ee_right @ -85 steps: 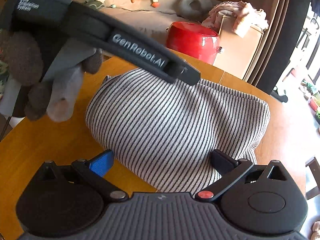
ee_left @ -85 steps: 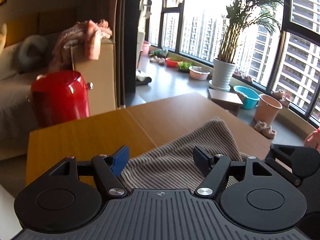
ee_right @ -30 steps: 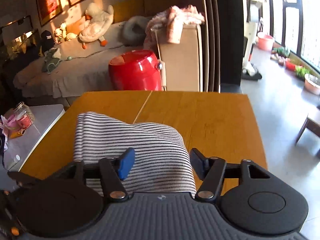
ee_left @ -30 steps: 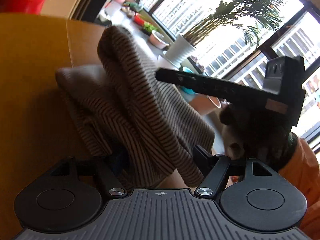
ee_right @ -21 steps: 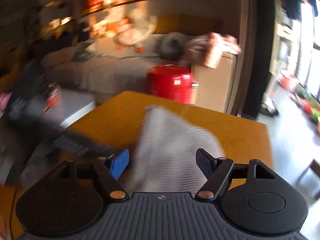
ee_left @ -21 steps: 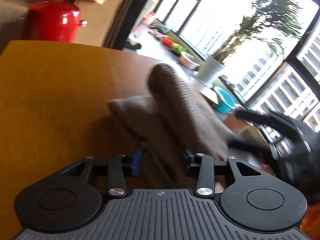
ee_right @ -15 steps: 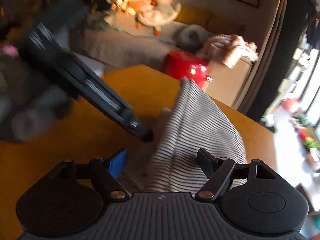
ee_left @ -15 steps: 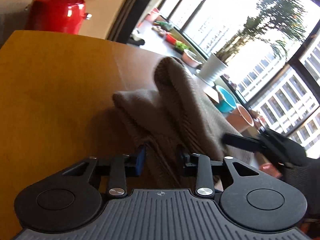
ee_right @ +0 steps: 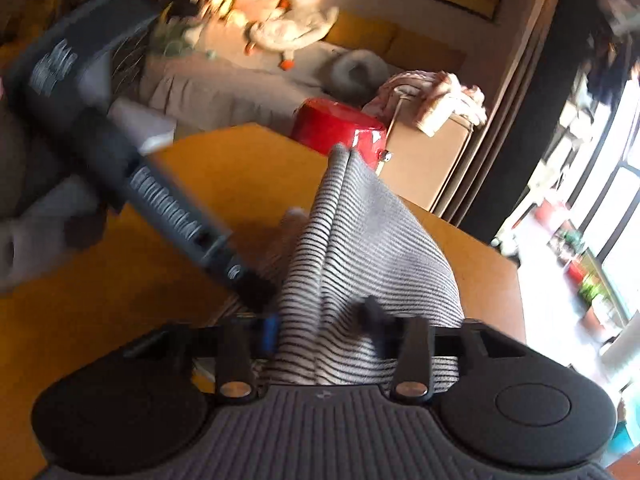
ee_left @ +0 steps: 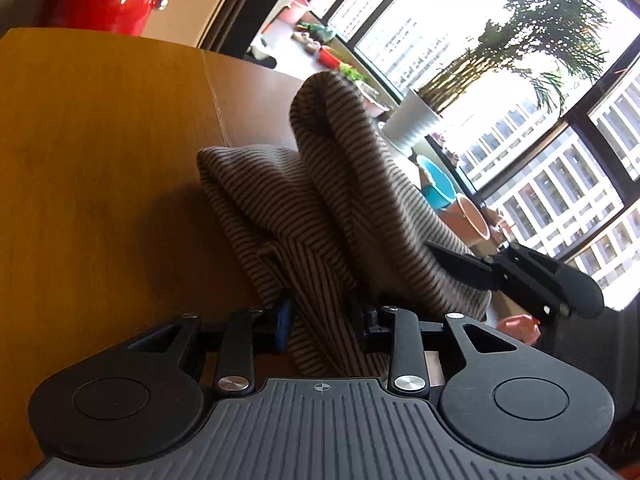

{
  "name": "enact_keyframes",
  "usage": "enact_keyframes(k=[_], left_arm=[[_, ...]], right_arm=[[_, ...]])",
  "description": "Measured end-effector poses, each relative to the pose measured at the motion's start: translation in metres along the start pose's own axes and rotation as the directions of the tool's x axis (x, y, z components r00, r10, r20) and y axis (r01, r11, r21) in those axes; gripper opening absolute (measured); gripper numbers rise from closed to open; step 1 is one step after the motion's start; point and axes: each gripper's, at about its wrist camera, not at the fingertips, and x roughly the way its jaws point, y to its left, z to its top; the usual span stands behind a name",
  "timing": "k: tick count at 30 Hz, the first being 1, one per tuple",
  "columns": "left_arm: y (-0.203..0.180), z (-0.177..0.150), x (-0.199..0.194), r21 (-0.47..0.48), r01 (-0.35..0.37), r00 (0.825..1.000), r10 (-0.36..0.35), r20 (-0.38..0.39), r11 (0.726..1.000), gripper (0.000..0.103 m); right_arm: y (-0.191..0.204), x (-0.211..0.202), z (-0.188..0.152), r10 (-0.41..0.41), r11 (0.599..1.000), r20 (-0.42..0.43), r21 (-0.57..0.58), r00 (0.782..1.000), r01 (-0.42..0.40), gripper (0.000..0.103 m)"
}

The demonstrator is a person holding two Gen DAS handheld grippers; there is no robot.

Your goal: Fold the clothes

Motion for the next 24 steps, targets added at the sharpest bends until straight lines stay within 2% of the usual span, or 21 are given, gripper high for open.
enact_keyframes(k=[2,4,6,9,12,16,24], left_arm=[[0.003,-0.002,0.001,-0.013,0.013,1.000,-0.013,-0.010,1.000,0.033],[0.005,-0.002,0.005,-0.023,0.023,1.000,-0.024,-0.018,0.999,0.033],[0.005,-0.001,0.008,-0.023,0.027,0.999,-0.028,-0.019,0.999,0.033],[0.007,-0.001,0.009,-0.029,0.036,0.999,-0.037,-0.020,0.999,0.033],[0.008,0.000,0.010,-0.036,0.042,0.999,-0.043,-0.018,0.998,0.033],[0.007,-0.002,0.012,-0.026,0.040,0.999,-0.040,-0.020,0.999,0.032],[0.005,0.001,0.007,-0.019,0.024,1.000,-0.024,-0.018,1.000,0.033]], right_arm=[[-0.023,-0.011,0.014,0.063,0.985,0.037,0.159,0.997,-0.068,0.016],[-0.043,-0.024,0.029,0.130,0.947,0.108,0.281,0.986,-0.156,0.014],[-0.053,-0.032,0.043,0.192,0.912,0.162,0.334,0.968,-0.237,0.009],[-0.056,-0.020,0.043,0.295,0.860,0.146,0.390,0.944,-0.329,0.009],[-0.056,0.007,0.026,0.333,0.826,0.080,0.455,0.939,-0.332,0.009],[-0.064,0.020,0.008,0.379,0.762,0.075,0.540,0.922,-0.357,0.010],[-0.064,0.029,0.001,0.392,0.741,0.086,0.560,0.916,-0.370,0.010]])
